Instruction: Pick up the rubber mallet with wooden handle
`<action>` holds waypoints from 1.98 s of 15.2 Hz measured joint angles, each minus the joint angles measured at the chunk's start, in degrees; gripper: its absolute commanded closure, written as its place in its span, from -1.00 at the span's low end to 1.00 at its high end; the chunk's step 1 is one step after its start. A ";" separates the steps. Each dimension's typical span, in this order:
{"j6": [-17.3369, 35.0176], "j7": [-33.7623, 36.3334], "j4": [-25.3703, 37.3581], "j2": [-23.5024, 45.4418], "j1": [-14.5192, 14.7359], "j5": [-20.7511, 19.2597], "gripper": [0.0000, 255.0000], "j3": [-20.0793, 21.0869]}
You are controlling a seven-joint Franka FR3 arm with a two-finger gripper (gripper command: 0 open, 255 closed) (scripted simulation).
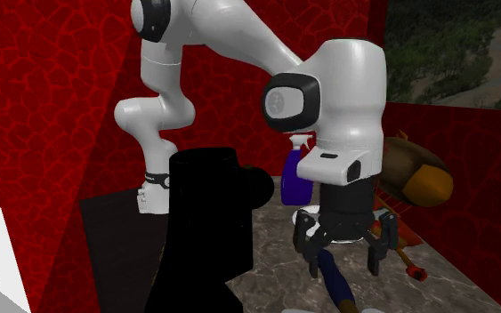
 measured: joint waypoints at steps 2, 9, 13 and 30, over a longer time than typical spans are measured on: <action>-0.09 1.15 2.54 2.68 0.36 -0.23 -1.00 -0.50; 3.05 1.99 3.13 6.50 0.73 -0.79 -1.00 -1.02; 3.49 2.11 3.18 6.99 0.82 -0.87 1.00 -1.07; -1.36 1.49 3.78 2.71 0.49 -0.13 1.00 -0.55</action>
